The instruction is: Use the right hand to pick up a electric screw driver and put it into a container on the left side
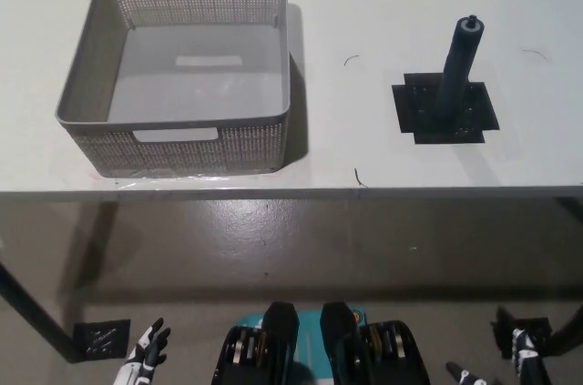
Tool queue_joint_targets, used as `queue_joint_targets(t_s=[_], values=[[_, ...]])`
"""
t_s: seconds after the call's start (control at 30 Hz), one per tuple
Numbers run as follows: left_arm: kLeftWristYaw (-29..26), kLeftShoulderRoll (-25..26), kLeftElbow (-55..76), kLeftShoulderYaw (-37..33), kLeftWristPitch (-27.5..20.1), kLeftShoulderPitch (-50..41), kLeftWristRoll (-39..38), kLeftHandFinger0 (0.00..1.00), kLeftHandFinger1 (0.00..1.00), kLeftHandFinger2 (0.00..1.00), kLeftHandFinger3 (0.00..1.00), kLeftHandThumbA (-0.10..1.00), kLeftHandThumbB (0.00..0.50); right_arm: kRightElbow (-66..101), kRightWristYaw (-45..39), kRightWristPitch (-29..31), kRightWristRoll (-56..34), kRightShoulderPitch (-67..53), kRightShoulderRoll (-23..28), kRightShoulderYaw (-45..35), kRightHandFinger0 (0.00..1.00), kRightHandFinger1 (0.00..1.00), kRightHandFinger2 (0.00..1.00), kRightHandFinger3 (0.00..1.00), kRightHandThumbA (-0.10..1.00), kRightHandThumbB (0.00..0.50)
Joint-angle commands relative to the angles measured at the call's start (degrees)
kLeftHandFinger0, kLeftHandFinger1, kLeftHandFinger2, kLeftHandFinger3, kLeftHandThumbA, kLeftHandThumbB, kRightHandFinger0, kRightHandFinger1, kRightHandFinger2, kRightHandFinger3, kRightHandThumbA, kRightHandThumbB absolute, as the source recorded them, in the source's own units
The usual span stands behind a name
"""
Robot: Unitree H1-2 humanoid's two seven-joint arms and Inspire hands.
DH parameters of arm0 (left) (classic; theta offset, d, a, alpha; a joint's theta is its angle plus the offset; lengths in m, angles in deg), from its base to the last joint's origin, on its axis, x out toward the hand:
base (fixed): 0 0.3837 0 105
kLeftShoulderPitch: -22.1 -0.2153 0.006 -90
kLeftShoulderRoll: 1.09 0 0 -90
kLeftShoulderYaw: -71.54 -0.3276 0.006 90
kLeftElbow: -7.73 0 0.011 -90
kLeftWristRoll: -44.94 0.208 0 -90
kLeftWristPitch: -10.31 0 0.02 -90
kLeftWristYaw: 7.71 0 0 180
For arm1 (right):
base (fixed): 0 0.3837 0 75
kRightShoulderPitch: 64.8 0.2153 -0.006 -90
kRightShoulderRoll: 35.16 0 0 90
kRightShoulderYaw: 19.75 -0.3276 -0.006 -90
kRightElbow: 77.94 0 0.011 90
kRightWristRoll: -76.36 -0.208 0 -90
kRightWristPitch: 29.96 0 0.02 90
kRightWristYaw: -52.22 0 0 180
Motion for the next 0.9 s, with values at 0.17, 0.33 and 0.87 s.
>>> queue_joint_targets(t_s=[0.17, 0.33, 0.87], values=[[-0.82, 0.5, 3.38, 1.27, -4.47, -1.28, -0.92, 1.0, 1.0, 1.0, 1.0, 1.0, 0.125, 18.9, 2.91, 4.26, -0.82, -2.05, -1.0, -2.58, 1.0, 1.0, 1.0, 1.0, 1.0, 0.301], [-0.48, 0.56, 3.22, 1.3, -3.63, -0.37, -1.18, 1.0, 1.0, 1.0, 1.0, 1.0, 0.11, 28.67, 3.75, 4.26, 1.87, 0.87, -1.46, -4.1, 1.0, 1.0, 1.0, 1.0, 1.0, 0.236], [0.12, 0.54, 2.26, 0.9, -3.85, 0.5, -1.45, 1.0, 1.0, 1.0, 1.0, 1.0, 0.073, 26.49, 3.37, -9.71, -3.16, 24.77, -0.17, -12.24, 1.0, 1.0, 1.0, 1.0, 1.0, 0.288]])
